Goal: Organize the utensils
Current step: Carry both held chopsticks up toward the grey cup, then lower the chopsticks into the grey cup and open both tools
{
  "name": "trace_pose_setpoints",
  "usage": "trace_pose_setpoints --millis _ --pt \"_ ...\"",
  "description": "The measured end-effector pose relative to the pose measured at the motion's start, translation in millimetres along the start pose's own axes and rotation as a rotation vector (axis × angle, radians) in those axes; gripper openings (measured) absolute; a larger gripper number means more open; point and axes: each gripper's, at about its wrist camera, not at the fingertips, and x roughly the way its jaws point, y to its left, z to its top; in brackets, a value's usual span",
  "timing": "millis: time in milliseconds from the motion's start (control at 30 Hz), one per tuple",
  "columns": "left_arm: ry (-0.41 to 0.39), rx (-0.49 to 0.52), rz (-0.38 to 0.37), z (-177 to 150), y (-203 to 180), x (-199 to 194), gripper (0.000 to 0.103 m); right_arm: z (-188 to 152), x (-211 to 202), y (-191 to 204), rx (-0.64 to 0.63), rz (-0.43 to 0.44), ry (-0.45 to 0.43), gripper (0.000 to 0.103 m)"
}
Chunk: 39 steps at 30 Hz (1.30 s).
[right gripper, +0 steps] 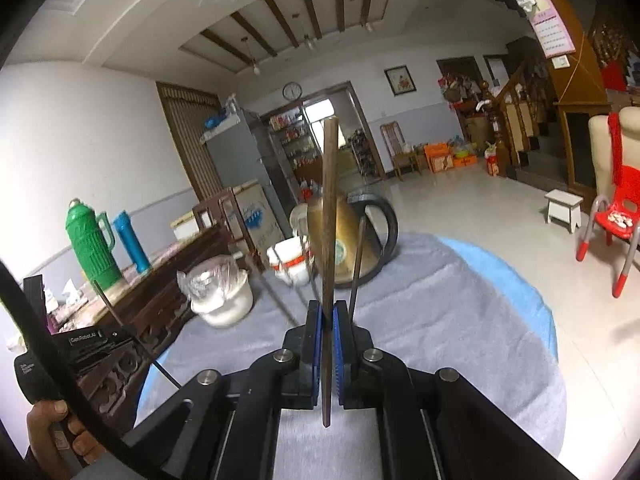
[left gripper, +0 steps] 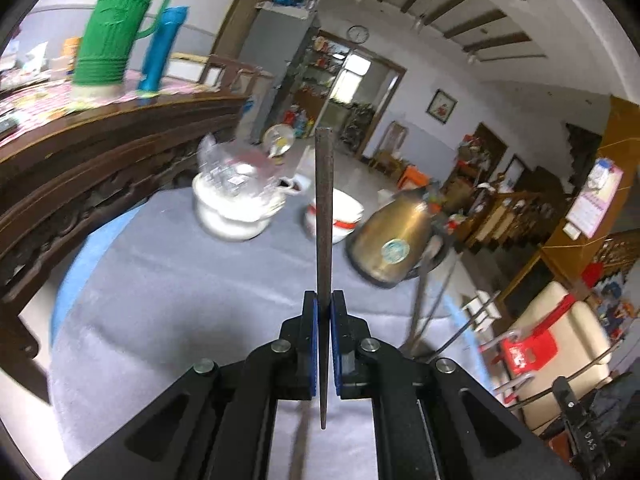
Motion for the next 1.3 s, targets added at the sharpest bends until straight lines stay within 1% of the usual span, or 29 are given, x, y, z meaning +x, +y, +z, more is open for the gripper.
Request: trace_pose_setpoints --millis 133,233,333,467,567,800,1100,1300 --pt "-0.038 0.011 -0.066 15.3 -26.8 5.6 0.006 26.4 4.6 -2.9 0.003 0.006 -0.066 0.006" --pt "-0.054 0.026 -0.113 23.9 -50.5 16.1 0.006 41.7 14.5 -4.4 0.003 0.012 -0.095 0.006" --pt "-0.063 0.057 -0.143 27.8 -72.2 31.0 0.006 51.9 29.4 -7.3 0.007 0.016 -0.104 0.006" --pt "-0.040 0.104 -0.164 25.4 -94.7 57.2 0.006 51.6 52.5 -8.3 -0.004 0.014 -0.077 0.006" --pt "-0.014 0.133 -0.159 18.2 -106.0 77.1 0.006 46.7 66.0 -11.0 -0.015 0.010 -0.053 0.006" --pt "0.040 0.182 -0.130 -2.3 -113.8 113.5 0.006 29.5 99.8 -9.9 -0.070 -0.005 0.014 0.006" --pt "0.083 0.221 -0.110 -19.0 -112.9 132.5 0.006 8.4 126.8 -17.1 -0.087 -0.025 0.087 0.006" --pt "0.137 0.239 -0.105 -23.2 -114.5 141.7 0.006 0.9 139.8 -21.9 -0.074 -0.024 0.134 0.006"
